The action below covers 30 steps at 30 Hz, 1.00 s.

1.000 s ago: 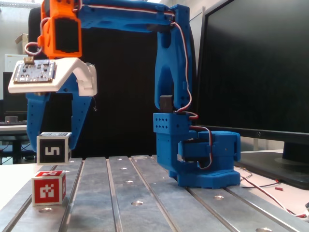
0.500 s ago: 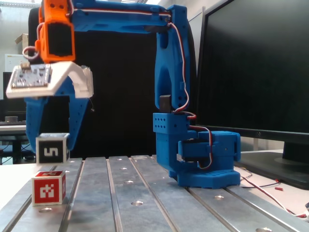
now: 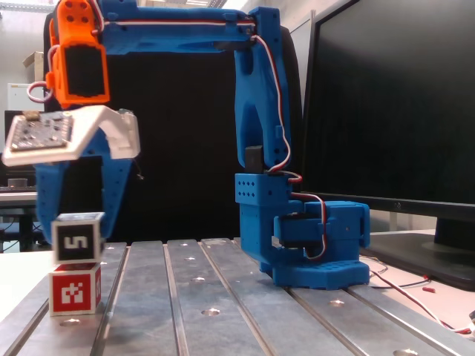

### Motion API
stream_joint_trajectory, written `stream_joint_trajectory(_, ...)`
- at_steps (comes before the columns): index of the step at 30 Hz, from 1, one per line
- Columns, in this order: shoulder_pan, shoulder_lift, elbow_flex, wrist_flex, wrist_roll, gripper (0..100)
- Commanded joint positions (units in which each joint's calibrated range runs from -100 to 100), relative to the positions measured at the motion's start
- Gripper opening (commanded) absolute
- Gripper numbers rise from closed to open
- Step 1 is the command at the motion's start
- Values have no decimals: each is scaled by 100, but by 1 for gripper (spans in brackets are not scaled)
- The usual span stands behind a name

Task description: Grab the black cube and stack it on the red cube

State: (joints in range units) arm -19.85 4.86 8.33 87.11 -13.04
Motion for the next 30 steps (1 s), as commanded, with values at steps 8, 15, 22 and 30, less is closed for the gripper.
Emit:
stream_joint_trajectory(8, -71, -27, -295, 49, -11, 16)
stream_joint_trajectory(15, -64, -18, -268, 15, -11, 16)
stream_joint_trajectory(22, -56, -10, -241, 7, 5, 16)
stream_joint_trajectory(30, -56, -10, -15, -199, -6, 16)
